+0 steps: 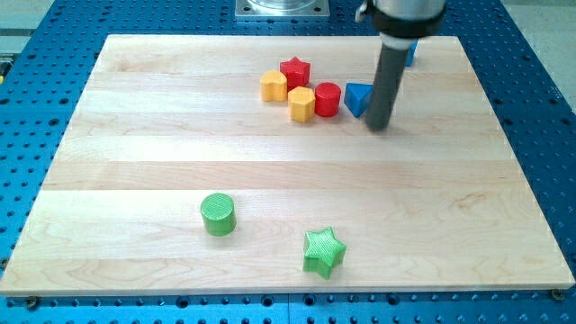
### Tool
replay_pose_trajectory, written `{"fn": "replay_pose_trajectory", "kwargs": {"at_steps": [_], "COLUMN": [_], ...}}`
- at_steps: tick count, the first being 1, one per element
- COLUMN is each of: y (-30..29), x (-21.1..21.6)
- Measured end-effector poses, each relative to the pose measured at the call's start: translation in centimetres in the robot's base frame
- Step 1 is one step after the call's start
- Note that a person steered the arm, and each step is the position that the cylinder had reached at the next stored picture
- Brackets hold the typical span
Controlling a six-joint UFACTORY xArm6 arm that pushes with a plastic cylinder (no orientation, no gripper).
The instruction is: Move triangle towards cube
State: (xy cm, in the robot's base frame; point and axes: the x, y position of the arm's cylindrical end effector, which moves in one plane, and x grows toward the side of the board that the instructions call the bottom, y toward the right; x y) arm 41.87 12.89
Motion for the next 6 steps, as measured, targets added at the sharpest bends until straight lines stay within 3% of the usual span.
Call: {"fn": "replay_pose_trajectory", "kwargs": {"at_steps": [1,2,4,6], "y": [-4.2,-5.6,-0.8,2.5], "x": [0.5,-2.0,-11.1,-14.1]}}
